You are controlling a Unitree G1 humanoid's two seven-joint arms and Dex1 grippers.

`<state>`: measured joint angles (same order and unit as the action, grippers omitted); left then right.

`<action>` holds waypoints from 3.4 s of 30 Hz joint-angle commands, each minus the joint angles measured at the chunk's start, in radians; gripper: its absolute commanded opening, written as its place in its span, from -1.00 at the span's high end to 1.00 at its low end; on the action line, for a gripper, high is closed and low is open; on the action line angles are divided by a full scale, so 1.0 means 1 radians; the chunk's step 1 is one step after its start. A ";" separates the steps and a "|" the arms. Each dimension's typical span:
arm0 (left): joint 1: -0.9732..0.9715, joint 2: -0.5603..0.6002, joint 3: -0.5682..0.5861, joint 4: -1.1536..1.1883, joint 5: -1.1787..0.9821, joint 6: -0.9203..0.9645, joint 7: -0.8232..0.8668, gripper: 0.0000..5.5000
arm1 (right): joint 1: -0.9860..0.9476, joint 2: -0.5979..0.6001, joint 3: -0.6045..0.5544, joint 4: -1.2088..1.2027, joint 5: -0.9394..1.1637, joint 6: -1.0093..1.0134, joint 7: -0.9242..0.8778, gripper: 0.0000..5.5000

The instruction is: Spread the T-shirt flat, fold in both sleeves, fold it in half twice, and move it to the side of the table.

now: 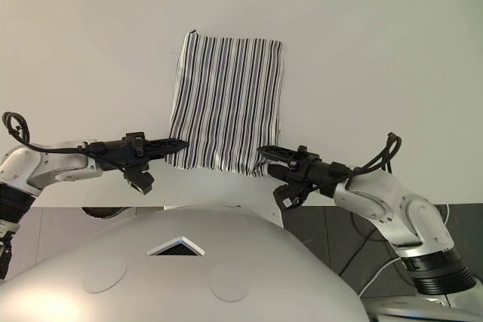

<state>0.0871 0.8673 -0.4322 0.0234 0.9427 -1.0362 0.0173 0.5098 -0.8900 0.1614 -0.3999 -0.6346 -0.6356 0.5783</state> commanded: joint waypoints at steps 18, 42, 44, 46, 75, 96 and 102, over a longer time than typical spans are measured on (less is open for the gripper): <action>0.093 0.054 -0.055 -0.030 -0.102 0.054 -0.149 0.96 | -0.035 -0.055 0.029 0.118 0.102 0.096 0.069 0.97; 0.158 -0.004 0.148 -0.293 -0.876 0.419 -0.429 0.96 | -0.242 0.013 -0.145 -0.064 0.568 0.485 0.265 0.97; 0.120 -0.056 0.153 -0.235 -0.846 0.421 -0.426 0.96 | -0.336 0.033 -0.097 0.012 0.556 0.492 0.276 0.97; 0.081 -0.101 0.147 -0.177 -0.819 0.435 -0.433 0.96 | -0.414 0.047 -0.051 0.082 0.544 0.492 0.292 0.97; -0.171 -0.487 0.278 0.135 -1.009 0.634 -0.358 -0.11 | -0.623 0.405 -0.023 0.336 0.715 0.609 0.152 0.43; -0.008 -0.526 0.322 -0.169 -0.865 0.662 -0.298 -0.11 | -0.812 0.417 0.038 1.158 0.687 0.633 0.233 0.43; 0.030 -0.553 0.362 -0.208 -0.833 0.631 -0.235 -0.11 | -0.886 0.237 -0.283 1.458 0.826 0.639 -0.034 0.43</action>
<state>0.1124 0.3224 -0.0881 -0.1629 0.0900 -0.3825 -0.2449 -0.3878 -0.6356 -0.0929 0.9566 0.2013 -0.0351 0.6146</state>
